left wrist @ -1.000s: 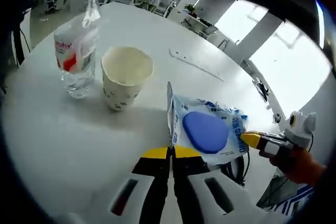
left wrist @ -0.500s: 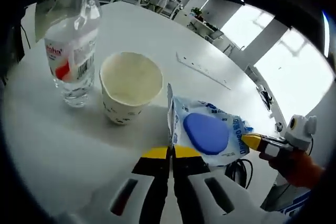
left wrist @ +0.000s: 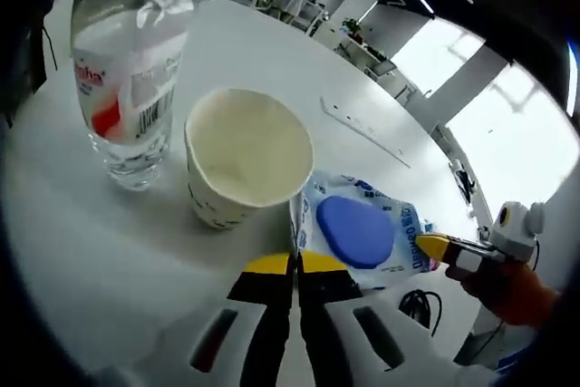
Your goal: Arrange the tabletop items into an orderly group along one side of the table until the central work area is clear of visible clutter.
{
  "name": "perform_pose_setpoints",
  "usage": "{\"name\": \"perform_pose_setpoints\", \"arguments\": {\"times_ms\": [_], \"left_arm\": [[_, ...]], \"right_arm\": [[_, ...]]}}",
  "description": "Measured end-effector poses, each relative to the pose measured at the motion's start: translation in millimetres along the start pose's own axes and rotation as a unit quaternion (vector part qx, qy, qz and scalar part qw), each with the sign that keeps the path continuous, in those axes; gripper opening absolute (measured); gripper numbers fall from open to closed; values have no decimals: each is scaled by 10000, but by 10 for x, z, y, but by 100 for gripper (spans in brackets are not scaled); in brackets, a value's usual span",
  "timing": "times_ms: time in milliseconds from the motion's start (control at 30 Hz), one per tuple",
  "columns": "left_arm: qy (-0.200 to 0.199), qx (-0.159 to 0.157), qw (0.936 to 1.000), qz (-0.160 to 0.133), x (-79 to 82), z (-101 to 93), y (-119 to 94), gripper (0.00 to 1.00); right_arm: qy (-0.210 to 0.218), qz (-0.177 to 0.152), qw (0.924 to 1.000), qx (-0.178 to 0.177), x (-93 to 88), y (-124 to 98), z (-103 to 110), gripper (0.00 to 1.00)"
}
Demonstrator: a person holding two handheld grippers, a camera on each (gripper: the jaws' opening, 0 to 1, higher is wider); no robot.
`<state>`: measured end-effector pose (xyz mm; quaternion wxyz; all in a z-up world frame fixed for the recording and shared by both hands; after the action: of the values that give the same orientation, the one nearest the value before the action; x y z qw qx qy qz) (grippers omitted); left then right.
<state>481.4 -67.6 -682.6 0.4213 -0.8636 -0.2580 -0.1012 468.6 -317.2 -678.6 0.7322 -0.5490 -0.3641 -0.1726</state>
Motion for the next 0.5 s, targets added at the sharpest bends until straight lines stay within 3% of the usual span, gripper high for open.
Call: {"name": "perform_pose_setpoints", "arguments": {"times_ms": [200,500], "left_arm": [[-317,-31,9995,-23,-17,102,62,0],[-293,-50,9995,-57,19,91,89,0]], "right_arm": [[-24,103,9999,-43,-12,43,-3,0],[-18,174,9998,-88,-54,55,13,1]]}}
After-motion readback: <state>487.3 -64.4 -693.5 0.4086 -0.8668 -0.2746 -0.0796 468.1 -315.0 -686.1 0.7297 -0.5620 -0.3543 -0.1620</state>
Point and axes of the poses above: the point that each gripper's makers call its tool centre point, and the gripper's own axes: y roughly forward along the fingers, z roughly to its left, x roughly out of its top, the point moved 8 cm from there along -y, roughly backward along the fingers, and after that the axes turned 13 degrees about -y, right-handed, at the moved point
